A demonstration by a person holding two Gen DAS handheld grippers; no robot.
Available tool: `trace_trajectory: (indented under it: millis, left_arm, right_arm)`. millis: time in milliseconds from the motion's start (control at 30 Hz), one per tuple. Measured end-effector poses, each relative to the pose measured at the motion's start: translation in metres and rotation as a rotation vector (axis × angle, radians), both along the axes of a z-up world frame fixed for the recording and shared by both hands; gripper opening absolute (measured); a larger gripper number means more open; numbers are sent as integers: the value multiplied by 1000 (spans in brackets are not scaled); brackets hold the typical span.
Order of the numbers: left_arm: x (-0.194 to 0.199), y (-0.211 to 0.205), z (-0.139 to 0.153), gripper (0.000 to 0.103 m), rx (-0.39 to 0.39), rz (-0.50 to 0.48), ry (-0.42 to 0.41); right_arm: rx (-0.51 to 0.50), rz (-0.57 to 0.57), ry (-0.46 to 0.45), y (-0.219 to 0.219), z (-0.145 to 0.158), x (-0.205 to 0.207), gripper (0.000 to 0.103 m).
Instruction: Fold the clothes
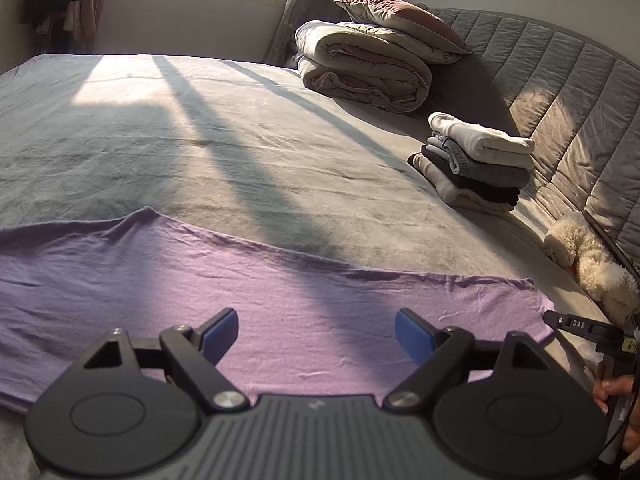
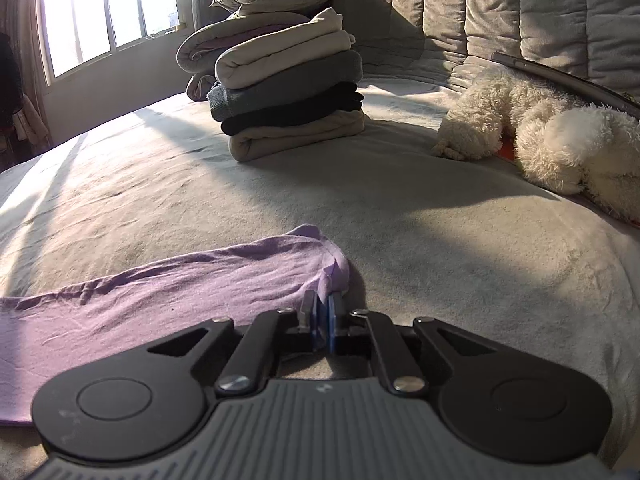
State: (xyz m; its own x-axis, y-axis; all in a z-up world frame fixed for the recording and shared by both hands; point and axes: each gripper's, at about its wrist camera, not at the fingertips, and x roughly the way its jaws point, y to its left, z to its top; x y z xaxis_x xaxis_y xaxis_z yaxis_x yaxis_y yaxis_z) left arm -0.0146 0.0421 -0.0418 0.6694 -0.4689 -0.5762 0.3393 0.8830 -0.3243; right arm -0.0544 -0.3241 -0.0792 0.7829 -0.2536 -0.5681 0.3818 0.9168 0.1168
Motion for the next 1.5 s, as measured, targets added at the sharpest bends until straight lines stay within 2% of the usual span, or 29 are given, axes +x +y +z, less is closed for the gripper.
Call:
trace_trajectory:
  millis: [67, 133, 267, 367, 467, 567, 600, 667, 733, 767, 800, 833, 900, 1000, 1100, 1300, 1500]
  left_arm:
    - [9, -5, -6, 84, -135, -80, 55]
    - [18, -12, -14, 83, -263, -145, 122]
    - [33, -28, -35, 83, -474, -204, 259]
    - [39, -42, -50, 83, -576, -213, 345]
    - [44, -46, -60, 83, -643, -178, 399]
    - [48, -44, -66, 76, -671, -117, 418]
    - [49, -42, -67, 70, -682, -96, 424]
    - [49, -38, -67, 58, -679, -49, 423]
    - [49, -33, -64, 40, -647, -4, 407]
    - [48, -31, -61, 30, -625, 13, 393]
    - [47, -29, -59, 27, -600, 26, 381]
    - [47, -27, -56, 17, -568, 37, 371]
    - [48, -21, -47, 3, -492, 44, 342]
    - [47, -2, -30, 3, -412, 62, 289]
    - [52, 27, -10, 2, -362, 87, 238]
    - [56, 90, 19, 2, -196, 155, 132]
    - [59, 149, 15, 2, -165, 230, 106]
  right_arm:
    - [6, 16, -9, 5, 4, 1, 6]
    - [3, 82, -33, 19, 15, 5, 6]
    - [-3, 216, -81, 48, 38, 12, 6]
    - [-8, 356, -91, 79, 48, 18, 6]
    - [7, 494, -67, 109, 48, 21, 6]
    - [19, 628, -31, 140, 44, 19, 6]
    - [19, 659, -23, 148, 43, 18, 6]
    - [25, 697, -17, 160, 41, 17, 6]
    - [59, 708, -8, 166, 39, 18, 6]
    - [76, 713, -3, 168, 38, 19, 6]
    - [93, 718, 2, 171, 37, 20, 6]
    - [117, 727, 3, 175, 39, 21, 6]
    - [165, 744, 5, 184, 42, 23, 6]
    - [237, 769, 9, 197, 48, 26, 6]
    - [283, 808, -12, 223, 55, 38, 6]
    - [407, 858, -43, 277, 60, 60, 7]
    - [451, 908, -32, 338, 52, 77, 7]
